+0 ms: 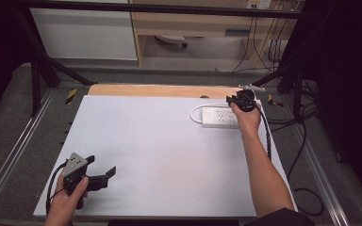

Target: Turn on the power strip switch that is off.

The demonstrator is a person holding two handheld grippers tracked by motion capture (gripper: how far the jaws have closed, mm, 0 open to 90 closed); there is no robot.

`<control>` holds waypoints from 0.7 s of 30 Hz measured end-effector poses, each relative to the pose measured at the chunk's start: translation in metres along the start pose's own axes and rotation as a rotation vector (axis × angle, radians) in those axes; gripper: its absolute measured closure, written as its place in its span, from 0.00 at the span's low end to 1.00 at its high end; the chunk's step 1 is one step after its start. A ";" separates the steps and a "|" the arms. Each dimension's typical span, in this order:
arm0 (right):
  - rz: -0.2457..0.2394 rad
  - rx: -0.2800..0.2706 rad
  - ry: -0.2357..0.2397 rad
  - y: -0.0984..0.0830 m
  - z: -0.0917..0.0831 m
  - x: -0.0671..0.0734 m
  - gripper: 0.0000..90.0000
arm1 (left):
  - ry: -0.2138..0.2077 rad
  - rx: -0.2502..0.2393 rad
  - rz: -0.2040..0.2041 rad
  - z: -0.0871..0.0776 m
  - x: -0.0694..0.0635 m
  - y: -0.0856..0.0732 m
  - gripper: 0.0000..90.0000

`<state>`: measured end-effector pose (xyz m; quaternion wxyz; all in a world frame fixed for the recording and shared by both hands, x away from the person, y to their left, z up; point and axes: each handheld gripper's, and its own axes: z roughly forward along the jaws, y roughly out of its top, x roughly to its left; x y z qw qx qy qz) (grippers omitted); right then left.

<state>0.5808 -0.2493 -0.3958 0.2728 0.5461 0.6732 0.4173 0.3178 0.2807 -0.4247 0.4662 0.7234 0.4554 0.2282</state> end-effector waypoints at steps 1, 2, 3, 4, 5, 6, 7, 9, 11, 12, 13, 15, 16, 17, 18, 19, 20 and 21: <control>-0.007 -0.002 0.004 -0.001 0.001 0.001 0.82 | -0.001 0.000 -0.001 0.000 0.000 0.000 0.06; -0.006 -0.002 0.007 -0.002 0.002 0.002 0.83 | -0.002 0.001 0.000 0.000 0.000 0.000 0.06; -0.009 0.000 0.010 -0.002 0.003 0.003 0.84 | -0.002 0.002 0.000 0.000 0.000 0.000 0.06; -0.009 0.000 0.010 -0.002 0.003 0.003 0.84 | -0.002 0.003 0.000 0.000 0.000 0.000 0.06; -0.013 -0.002 0.011 -0.003 0.003 0.003 0.85 | -0.003 0.002 0.000 0.000 0.000 0.000 0.06; -0.016 0.001 0.012 -0.003 0.004 0.004 0.86 | -0.003 0.002 0.000 0.000 0.000 0.000 0.06; -0.021 0.002 0.011 -0.004 0.005 0.005 0.88 | -0.002 0.002 0.002 0.000 0.000 0.000 0.06; -0.023 0.001 0.011 -0.005 0.005 0.005 0.88 | -0.003 0.002 0.001 0.000 0.000 0.000 0.06; -0.031 -0.001 0.010 -0.007 0.007 0.007 0.91 | -0.003 0.002 0.001 0.000 0.000 0.000 0.06; -0.031 -0.001 0.010 -0.007 0.007 0.007 0.91 | -0.003 0.003 0.001 0.000 0.000 0.000 0.06; -0.025 0.000 0.011 -0.007 0.007 0.007 0.91 | -0.004 0.004 0.001 0.000 0.000 0.000 0.06; -0.013 -0.008 0.022 -0.008 0.008 0.009 0.92 | -0.004 0.005 0.002 0.001 -0.001 0.000 0.06; -0.018 -0.012 0.022 -0.008 0.008 0.010 0.93 | -0.004 0.007 0.005 0.001 -0.001 0.000 0.06; -0.022 -0.013 0.026 -0.008 0.009 0.012 0.94 | -0.006 0.008 0.009 0.002 -0.001 0.000 0.07; -0.022 -0.011 0.030 -0.009 0.009 0.013 0.94 | -0.005 0.011 0.013 0.002 -0.002 0.000 0.07; -0.025 -0.009 0.034 -0.009 0.011 0.015 0.96 | -0.007 0.012 0.015 0.002 -0.002 -0.001 0.07; -0.025 -0.009 0.034 -0.009 0.011 0.015 0.96 | -0.008 0.012 0.016 0.002 -0.003 0.000 0.07; -0.026 -0.009 0.035 -0.010 0.012 0.016 0.97 | -0.010 0.014 0.017 0.002 -0.003 -0.001 0.06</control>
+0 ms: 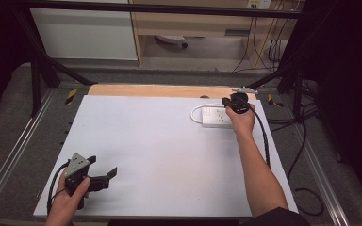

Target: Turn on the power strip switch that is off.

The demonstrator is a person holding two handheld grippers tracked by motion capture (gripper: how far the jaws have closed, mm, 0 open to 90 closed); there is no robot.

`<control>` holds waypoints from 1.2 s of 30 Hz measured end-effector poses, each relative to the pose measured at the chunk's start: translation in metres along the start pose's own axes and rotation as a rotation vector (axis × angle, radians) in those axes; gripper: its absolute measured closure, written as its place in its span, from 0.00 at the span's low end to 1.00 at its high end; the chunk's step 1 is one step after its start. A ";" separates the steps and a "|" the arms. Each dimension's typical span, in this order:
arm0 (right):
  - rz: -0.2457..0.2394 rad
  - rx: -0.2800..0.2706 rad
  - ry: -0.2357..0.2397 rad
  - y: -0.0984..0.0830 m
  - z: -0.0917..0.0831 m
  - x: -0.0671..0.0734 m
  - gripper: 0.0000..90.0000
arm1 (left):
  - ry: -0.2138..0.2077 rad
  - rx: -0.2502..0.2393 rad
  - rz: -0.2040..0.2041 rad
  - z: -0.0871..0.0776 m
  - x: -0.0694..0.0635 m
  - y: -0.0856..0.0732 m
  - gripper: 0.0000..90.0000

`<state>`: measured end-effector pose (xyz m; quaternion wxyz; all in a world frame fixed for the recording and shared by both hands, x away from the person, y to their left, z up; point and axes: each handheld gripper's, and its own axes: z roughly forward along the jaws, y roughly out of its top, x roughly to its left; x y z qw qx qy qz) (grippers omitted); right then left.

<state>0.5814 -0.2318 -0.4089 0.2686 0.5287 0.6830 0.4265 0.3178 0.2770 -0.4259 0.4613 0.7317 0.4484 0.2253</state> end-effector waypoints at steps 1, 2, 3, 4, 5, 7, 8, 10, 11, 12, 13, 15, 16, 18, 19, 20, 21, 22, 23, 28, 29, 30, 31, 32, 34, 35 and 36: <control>-0.006 0.003 0.000 -0.001 0.001 0.001 0.98 | 0.001 0.001 0.002 0.000 0.000 0.000 0.07; -0.020 0.005 0.001 -0.001 0.002 0.002 0.99 | 0.000 0.002 0.003 0.000 0.000 0.000 0.07; -0.024 0.007 0.008 -0.003 0.003 0.004 1.00 | -0.001 0.001 0.003 0.000 0.000 0.000 0.07; -0.027 0.007 0.008 -0.004 0.004 0.004 1.00 | -0.001 0.001 0.005 0.000 0.000 0.000 0.07; -0.027 0.007 0.008 -0.004 0.004 0.004 1.00 | -0.001 0.001 0.005 0.000 0.000 0.000 0.07; -0.033 0.008 0.011 -0.005 0.006 0.005 1.00 | -0.003 -0.001 0.006 0.000 0.000 0.000 0.06; -0.030 0.010 0.014 -0.005 0.006 0.006 1.00 | -0.003 -0.002 0.007 0.000 0.000 0.000 0.07; -0.025 0.012 0.016 -0.006 0.007 0.006 1.00 | -0.004 -0.001 0.004 0.000 0.000 0.000 0.07; -0.022 0.011 0.019 -0.007 0.008 0.007 1.00 | -0.002 -0.001 0.005 0.000 0.000 0.000 0.07; -0.022 0.011 0.019 -0.007 0.008 0.007 1.00 | -0.002 -0.002 0.005 0.000 0.000 0.000 0.07; -0.017 0.014 0.021 -0.008 0.009 0.008 1.00 | 0.000 -0.002 0.005 0.000 0.000 0.000 0.07; -0.018 0.020 0.024 -0.011 0.011 0.009 1.00 | 0.001 -0.003 0.001 -0.001 0.000 0.000 0.07; -0.018 0.020 0.024 -0.011 0.011 0.009 1.00 | 0.001 -0.004 0.000 -0.001 0.000 0.000 0.07; -0.021 0.021 0.025 -0.012 0.012 0.009 1.00 | 0.002 -0.006 0.001 -0.001 0.001 0.000 0.06; -0.023 0.021 0.027 -0.013 0.012 0.010 1.00 | 0.001 -0.003 0.000 -0.001 0.000 0.000 0.06; -0.023 0.021 0.027 -0.013 0.012 0.010 1.00 | 0.001 -0.002 0.001 -0.001 0.000 0.000 0.06; -0.024 0.021 0.027 -0.013 0.012 0.010 1.00 | 0.000 -0.002 0.002 -0.001 0.000 0.000 0.07; -0.021 0.019 0.027 -0.013 0.012 0.010 1.00 | -0.001 -0.002 0.003 -0.001 0.000 0.000 0.07; -0.020 0.018 0.028 -0.014 0.012 0.010 1.00 | -0.001 -0.001 0.004 -0.001 0.000 0.000 0.07; -0.013 0.031 0.024 -0.020 0.012 0.007 1.00 | 0.001 -0.003 0.001 -0.001 0.000 0.000 0.07; -0.013 0.031 0.024 -0.020 0.012 0.007 1.00 | 0.001 -0.003 0.002 0.000 0.000 0.000 0.07; -0.013 0.031 0.023 -0.020 0.012 0.006 1.00 | 0.001 -0.002 0.004 0.000 0.000 0.000 0.06; -0.014 0.032 0.022 -0.020 0.012 0.006 1.00 | -0.001 0.000 0.004 0.000 0.000 0.000 0.07; -0.012 0.032 0.023 -0.020 0.012 0.005 1.00 | 0.000 -0.001 0.005 0.000 0.000 0.000 0.07; -0.012 0.030 0.024 -0.020 0.012 0.005 1.00 | 0.001 0.000 0.007 0.000 0.000 0.000 0.07; -0.009 0.030 0.024 -0.020 0.013 0.005 1.00 | 0.001 0.001 0.006 0.000 0.000 0.000 0.07; -0.008 0.031 0.023 -0.020 0.013 0.006 1.00 | 0.001 0.001 0.006 0.000 0.000 0.000 0.07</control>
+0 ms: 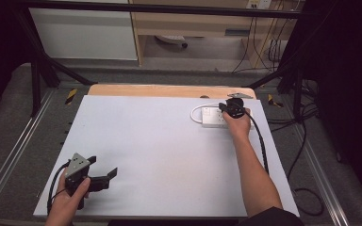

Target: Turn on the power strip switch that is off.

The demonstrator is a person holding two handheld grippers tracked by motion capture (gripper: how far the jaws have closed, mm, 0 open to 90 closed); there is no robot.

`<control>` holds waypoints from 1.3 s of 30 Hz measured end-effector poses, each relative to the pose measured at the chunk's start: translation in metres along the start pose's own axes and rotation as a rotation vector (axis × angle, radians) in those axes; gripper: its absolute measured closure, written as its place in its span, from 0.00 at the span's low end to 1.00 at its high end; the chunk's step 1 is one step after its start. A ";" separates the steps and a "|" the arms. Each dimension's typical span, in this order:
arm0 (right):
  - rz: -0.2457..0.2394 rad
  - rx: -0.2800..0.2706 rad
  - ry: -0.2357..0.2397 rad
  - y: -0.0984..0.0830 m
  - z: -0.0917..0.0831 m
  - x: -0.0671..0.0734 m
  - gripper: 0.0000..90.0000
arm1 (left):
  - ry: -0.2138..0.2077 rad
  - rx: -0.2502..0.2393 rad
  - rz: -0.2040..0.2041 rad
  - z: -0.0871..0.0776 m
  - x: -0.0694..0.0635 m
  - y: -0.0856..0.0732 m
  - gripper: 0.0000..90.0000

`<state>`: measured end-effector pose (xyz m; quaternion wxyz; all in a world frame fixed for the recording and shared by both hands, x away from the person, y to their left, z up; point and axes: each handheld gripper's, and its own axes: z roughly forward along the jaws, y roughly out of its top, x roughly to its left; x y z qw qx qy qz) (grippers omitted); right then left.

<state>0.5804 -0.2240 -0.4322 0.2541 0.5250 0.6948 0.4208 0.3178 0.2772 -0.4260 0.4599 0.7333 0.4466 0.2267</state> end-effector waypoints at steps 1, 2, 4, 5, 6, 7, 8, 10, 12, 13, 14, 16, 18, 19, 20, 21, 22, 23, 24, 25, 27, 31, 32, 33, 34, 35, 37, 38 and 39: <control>-0.002 0.001 -0.001 0.000 0.001 0.000 1.00 | 0.000 -0.001 -0.001 0.000 0.000 0.000 0.07; -0.002 0.003 -0.002 -0.001 0.002 0.000 1.00 | 0.000 -0.001 -0.001 0.000 0.000 0.000 0.07; -0.002 0.005 -0.001 -0.002 0.003 0.001 1.00 | 0.000 -0.002 0.000 0.000 0.000 0.000 0.07; -0.002 0.007 -0.002 -0.003 0.003 0.002 1.00 | -0.001 -0.002 -0.001 0.000 0.000 0.000 0.06; -0.002 0.007 -0.002 -0.003 0.003 0.002 1.00 | -0.001 -0.002 -0.001 0.000 0.000 0.000 0.06; -0.002 0.009 0.001 -0.003 0.004 0.002 1.00 | -0.001 -0.001 0.001 0.000 0.000 0.000 0.07; -0.003 0.009 0.000 -0.004 0.004 0.003 1.00 | -0.001 -0.001 0.001 0.000 0.000 0.000 0.06; -0.004 0.012 0.002 -0.004 0.005 0.003 1.00 | -0.001 -0.001 0.002 0.000 0.000 0.000 0.06; -0.004 0.012 0.001 -0.004 0.006 0.003 1.00 | -0.002 -0.001 0.002 0.000 0.000 0.000 0.06; -0.003 0.010 0.000 -0.004 0.006 0.003 1.00 | -0.002 -0.001 0.002 0.000 0.000 0.000 0.07; -0.002 0.010 0.000 -0.004 0.006 0.003 1.00 | -0.001 -0.001 0.001 0.000 0.000 0.000 0.07; 0.002 0.013 -0.001 -0.005 0.006 0.003 1.00 | -0.001 -0.001 0.001 0.000 0.000 0.000 0.07; 0.004 0.016 -0.001 -0.005 0.007 0.003 1.00 | -0.002 0.001 0.002 0.000 0.000 0.000 0.06; 0.005 0.016 -0.001 -0.005 0.007 0.003 1.00 | -0.002 0.001 0.002 0.000 0.000 0.000 0.07; 0.004 0.018 -0.001 -0.006 0.007 0.003 1.00 | -0.002 0.000 0.002 0.000 0.000 0.000 0.07; 0.003 0.018 -0.001 -0.006 0.007 0.003 1.00 | -0.002 0.000 0.002 0.000 0.000 0.000 0.07; 0.005 0.019 -0.001 -0.006 0.007 0.003 1.00 | -0.002 0.001 0.002 0.000 0.000 0.000 0.06; 0.006 0.019 -0.001 -0.006 0.007 0.003 1.00 | -0.002 0.001 0.002 0.000 0.000 0.000 0.07; 0.005 0.018 -0.001 -0.006 0.007 0.003 1.00 | -0.002 0.002 0.002 0.000 0.000 0.000 0.07; 0.004 0.018 -0.002 -0.006 0.008 0.003 1.00 | -0.002 0.002 0.001 0.000 0.000 0.000 0.06; 0.007 0.018 -0.001 -0.006 0.008 0.003 1.00 | -0.003 0.001 0.002 0.000 0.000 0.000 0.07; 0.009 0.020 0.000 -0.006 0.008 0.003 1.00 | -0.002 0.000 0.001 0.000 0.000 0.000 0.07; 0.008 0.021 0.001 -0.006 0.008 0.003 1.00 | -0.002 0.000 0.001 0.000 0.000 0.000 0.06; 0.008 0.021 0.001 -0.007 0.009 0.003 1.00 | -0.002 0.001 0.001 0.000 0.000 0.000 0.07; 0.007 0.023 0.001 -0.007 0.009 0.003 1.00 | -0.002 0.001 0.001 0.000 0.000 0.000 0.07; 0.006 0.023 0.002 -0.007 0.009 0.003 1.00 | -0.002 0.000 0.001 0.000 0.000 0.000 0.07; 0.007 0.022 0.002 -0.007 0.009 0.004 1.00 | -0.002 0.000 0.002 0.000 0.000 0.000 0.07; 0.007 0.021 0.001 -0.007 0.009 0.004 1.00 | -0.003 0.000 0.002 0.000 0.000 0.000 0.07; 0.006 0.020 0.001 -0.007 0.009 0.004 1.00 | -0.002 0.000 0.002 0.000 0.000 0.000 0.07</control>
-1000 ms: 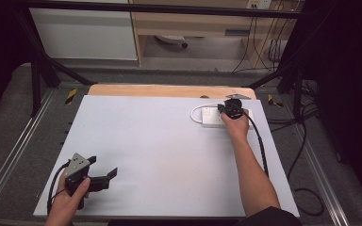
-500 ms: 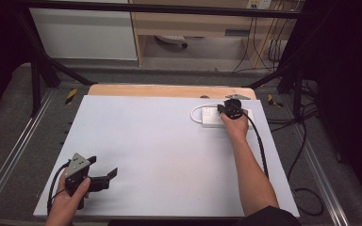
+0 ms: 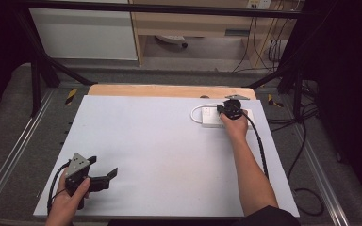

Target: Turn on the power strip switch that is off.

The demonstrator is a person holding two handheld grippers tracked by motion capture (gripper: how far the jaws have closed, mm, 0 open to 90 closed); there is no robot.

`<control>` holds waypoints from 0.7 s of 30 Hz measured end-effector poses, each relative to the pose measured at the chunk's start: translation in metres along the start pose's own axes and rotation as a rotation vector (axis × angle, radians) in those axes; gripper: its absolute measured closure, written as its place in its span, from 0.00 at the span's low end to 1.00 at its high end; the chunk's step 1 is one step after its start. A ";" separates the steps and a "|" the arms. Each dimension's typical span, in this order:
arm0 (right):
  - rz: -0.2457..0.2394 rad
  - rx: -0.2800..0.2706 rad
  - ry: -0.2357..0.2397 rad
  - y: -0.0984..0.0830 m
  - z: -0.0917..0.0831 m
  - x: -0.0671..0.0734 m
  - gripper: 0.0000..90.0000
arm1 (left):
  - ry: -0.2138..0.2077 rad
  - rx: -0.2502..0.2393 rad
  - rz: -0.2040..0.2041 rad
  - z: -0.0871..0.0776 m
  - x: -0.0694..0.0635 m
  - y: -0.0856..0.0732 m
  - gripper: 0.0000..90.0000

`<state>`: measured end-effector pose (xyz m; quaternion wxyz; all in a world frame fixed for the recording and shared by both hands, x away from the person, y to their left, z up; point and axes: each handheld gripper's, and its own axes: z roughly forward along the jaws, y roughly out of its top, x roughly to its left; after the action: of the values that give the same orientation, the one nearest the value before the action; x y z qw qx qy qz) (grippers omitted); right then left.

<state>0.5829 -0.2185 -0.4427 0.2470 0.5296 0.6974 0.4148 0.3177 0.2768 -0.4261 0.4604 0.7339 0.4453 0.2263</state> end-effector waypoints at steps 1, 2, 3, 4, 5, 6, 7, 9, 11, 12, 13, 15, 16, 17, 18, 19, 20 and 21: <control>-0.002 0.000 -0.001 0.000 0.000 0.000 1.00 | 0.000 0.000 0.000 0.000 0.000 0.000 0.06; -0.005 0.000 -0.004 0.000 0.000 0.000 1.00 | 0.000 0.000 0.000 0.000 0.000 0.000 0.07; -0.007 0.002 -0.007 0.000 0.000 0.000 1.00 | -0.001 0.000 0.000 0.000 0.000 0.000 0.06; -0.011 0.003 -0.011 0.000 0.000 0.000 1.00 | -0.001 0.000 0.000 0.000 -0.001 0.000 0.07; -0.014 0.007 -0.017 0.000 0.000 0.000 1.00 | -0.002 0.000 0.000 0.000 -0.001 0.000 0.06; -0.013 0.008 -0.019 0.000 -0.001 0.000 1.00 | -0.003 0.001 0.000 0.000 -0.001 0.000 0.07; -0.010 0.007 -0.018 0.000 -0.001 0.000 1.00 | -0.004 0.001 0.000 0.000 -0.001 0.000 0.06; -0.015 0.006 -0.019 -0.001 -0.001 0.000 1.00 | -0.004 0.001 0.000 0.000 -0.001 0.000 0.07; -0.017 0.003 -0.014 -0.001 -0.001 0.001 1.00 | -0.002 0.000 0.000 0.000 -0.001 0.000 0.07; -0.018 0.003 -0.017 -0.001 -0.001 0.001 1.00 | -0.002 0.001 0.001 0.000 -0.001 0.000 0.07; -0.014 0.007 -0.017 0.000 -0.001 0.001 1.00 | -0.002 0.002 0.002 0.000 -0.001 0.000 0.07; -0.014 0.009 -0.017 0.000 -0.001 0.001 1.00 | -0.003 0.002 0.003 0.000 -0.001 0.000 0.07; -0.021 0.008 -0.017 0.000 -0.001 0.001 1.00 | -0.002 0.002 0.003 0.000 -0.001 0.000 0.07; -0.029 0.007 -0.023 0.000 -0.001 0.001 1.00 | -0.002 0.001 0.003 0.000 -0.001 0.000 0.07; -0.033 0.006 -0.025 -0.001 -0.001 0.001 1.00 | -0.003 0.002 0.000 0.000 -0.001 0.000 0.06; -0.034 0.007 -0.025 -0.001 -0.001 0.001 1.00 | -0.003 0.002 0.000 0.000 -0.001 0.000 0.06; -0.034 0.011 -0.024 -0.001 -0.002 0.001 1.00 | -0.002 0.002 0.001 0.000 -0.001 0.000 0.07; -0.039 0.010 -0.023 -0.001 -0.002 0.001 1.00 | -0.002 0.001 0.002 0.000 -0.001 0.000 0.07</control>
<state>0.5811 -0.2181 -0.4424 0.2605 0.5221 0.7066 0.4003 0.3176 0.2758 -0.4262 0.4602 0.7350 0.4439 0.2257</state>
